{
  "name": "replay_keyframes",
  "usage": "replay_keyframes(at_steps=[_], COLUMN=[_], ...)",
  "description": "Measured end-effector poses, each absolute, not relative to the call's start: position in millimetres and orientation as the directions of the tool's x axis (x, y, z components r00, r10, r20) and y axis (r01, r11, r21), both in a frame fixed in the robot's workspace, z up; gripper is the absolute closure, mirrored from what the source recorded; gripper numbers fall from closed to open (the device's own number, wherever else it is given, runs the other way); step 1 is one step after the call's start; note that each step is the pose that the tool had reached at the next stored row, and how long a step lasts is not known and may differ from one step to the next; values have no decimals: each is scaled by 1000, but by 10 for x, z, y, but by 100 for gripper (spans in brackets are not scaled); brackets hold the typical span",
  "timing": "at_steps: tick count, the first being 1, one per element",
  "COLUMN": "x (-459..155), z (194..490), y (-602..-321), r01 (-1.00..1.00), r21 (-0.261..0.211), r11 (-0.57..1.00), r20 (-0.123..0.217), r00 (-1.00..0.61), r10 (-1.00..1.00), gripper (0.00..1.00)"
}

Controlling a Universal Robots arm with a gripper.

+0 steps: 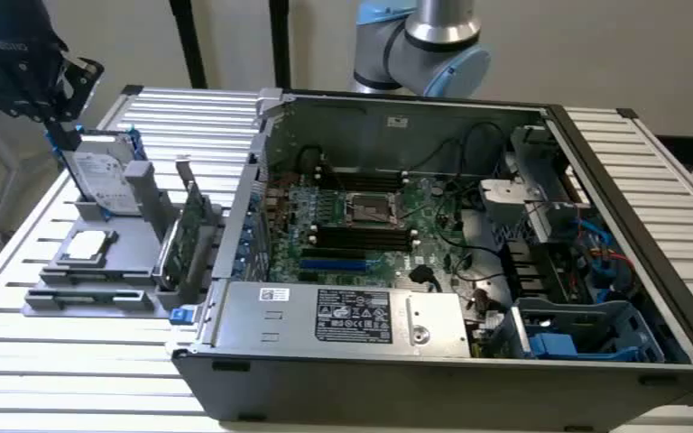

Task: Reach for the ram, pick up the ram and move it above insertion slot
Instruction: 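Reach for the ram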

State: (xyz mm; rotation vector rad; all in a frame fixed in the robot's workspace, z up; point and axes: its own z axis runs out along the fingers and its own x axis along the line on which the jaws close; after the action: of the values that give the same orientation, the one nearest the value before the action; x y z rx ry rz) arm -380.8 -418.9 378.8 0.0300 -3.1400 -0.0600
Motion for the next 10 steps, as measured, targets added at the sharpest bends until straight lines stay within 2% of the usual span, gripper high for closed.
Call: replay_keyframes(at_steps=[10], x=[-3808], z=[3788], y=[-4189], r01=[-19], r21=[38], r11=[999], r20=[1], r00=[-1000], r10=[-19], gripper=[89])
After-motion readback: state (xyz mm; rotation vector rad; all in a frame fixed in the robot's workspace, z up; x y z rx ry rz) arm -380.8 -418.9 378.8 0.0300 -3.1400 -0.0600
